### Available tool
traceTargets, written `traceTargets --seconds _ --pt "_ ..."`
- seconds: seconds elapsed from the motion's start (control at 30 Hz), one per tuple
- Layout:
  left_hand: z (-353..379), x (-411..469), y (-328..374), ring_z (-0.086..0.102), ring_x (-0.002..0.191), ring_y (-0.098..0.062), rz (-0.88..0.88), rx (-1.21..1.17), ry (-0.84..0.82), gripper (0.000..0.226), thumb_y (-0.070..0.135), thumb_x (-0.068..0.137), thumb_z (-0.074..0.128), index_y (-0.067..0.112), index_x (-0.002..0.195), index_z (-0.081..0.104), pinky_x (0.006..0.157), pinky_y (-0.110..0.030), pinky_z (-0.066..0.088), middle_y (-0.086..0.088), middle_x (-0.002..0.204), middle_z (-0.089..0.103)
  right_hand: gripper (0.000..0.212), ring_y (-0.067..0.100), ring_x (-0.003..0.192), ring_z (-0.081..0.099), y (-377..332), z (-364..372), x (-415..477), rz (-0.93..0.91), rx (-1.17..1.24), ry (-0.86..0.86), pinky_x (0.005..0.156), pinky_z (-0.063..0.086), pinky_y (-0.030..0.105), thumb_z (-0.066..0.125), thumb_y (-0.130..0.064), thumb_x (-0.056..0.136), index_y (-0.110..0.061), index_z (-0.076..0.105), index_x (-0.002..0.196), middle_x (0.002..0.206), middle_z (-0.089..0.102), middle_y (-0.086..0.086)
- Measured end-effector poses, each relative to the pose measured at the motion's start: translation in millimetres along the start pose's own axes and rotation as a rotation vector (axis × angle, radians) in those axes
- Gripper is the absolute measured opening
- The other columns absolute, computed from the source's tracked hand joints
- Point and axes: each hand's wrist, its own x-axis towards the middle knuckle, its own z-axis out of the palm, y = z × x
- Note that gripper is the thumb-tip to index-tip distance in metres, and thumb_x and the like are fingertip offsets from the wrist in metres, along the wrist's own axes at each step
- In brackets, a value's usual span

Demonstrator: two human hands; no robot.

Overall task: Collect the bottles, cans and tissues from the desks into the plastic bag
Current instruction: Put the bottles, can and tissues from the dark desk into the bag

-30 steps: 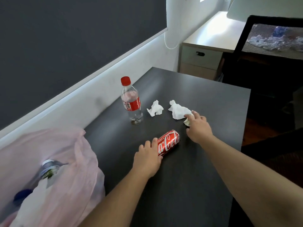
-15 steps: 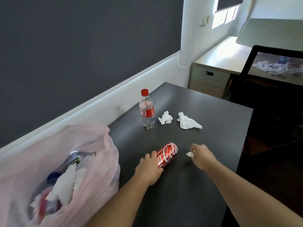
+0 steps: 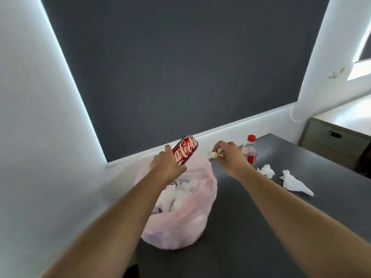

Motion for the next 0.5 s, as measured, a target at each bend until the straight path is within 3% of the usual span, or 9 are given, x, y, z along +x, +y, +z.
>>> traceTargets --seconds 0.1,0.23,0.3,0.4,0.5 --pt "1 -13 -44 0.063 0.096 -0.028 -0.069 0.136 -0.074 0.073 0.049 0.070 0.072 0.019 0.122 0.031 0.081 -0.038 0.054 -0.007 0.110 0.062 0.027 0.020 0.091 0.053 -32 44 -6 -0.108 0.040 -0.113 0.084 0.044 0.024 0.055 -0.006 0.089 -0.022 0.058 0.111 0.117 0.050 0.007" --pt "20 -25 -74 0.061 0.100 -0.025 -0.038 0.302 -0.135 0.073 0.041 0.080 0.065 0.019 0.137 0.023 0.070 -0.031 0.048 -0.009 0.119 0.059 0.042 0.020 0.121 0.046 -40 90 -8 -0.229 -0.118 -0.301 0.103 0.039 0.030 0.058 -0.015 0.088 -0.028 0.054 0.128 0.134 0.049 0.004" --pt "34 -30 -76 0.059 0.105 -0.026 -0.024 0.317 -0.161 0.075 0.036 0.086 0.062 0.022 0.144 0.017 0.070 -0.031 0.044 -0.012 0.125 0.055 0.043 0.022 0.132 0.037 -37 98 -8 -0.181 -0.199 -0.284 0.109 0.033 0.035 0.057 -0.029 0.089 -0.035 0.050 0.131 0.146 0.038 0.001" --pt "54 -29 -73 0.052 0.115 -0.032 -0.057 0.259 -0.166 0.071 0.037 0.090 0.058 0.023 0.146 0.016 0.085 -0.038 0.045 -0.014 0.133 0.046 0.037 0.032 0.141 0.024 -28 100 -9 -0.005 -0.311 -0.175 0.113 0.025 0.043 0.057 -0.046 0.087 -0.037 0.052 0.122 0.156 0.018 0.005" --pt "73 -24 -78 0.044 0.125 -0.032 -0.128 0.193 -0.250 0.074 0.040 0.092 0.054 0.028 0.149 0.009 0.095 -0.042 0.043 -0.013 0.142 0.035 0.039 0.042 0.145 0.008 -23 104 -8 0.212 -0.227 -0.272 0.115 0.019 0.050 0.062 -0.055 0.079 -0.038 0.057 0.113 0.160 0.001 0.009"
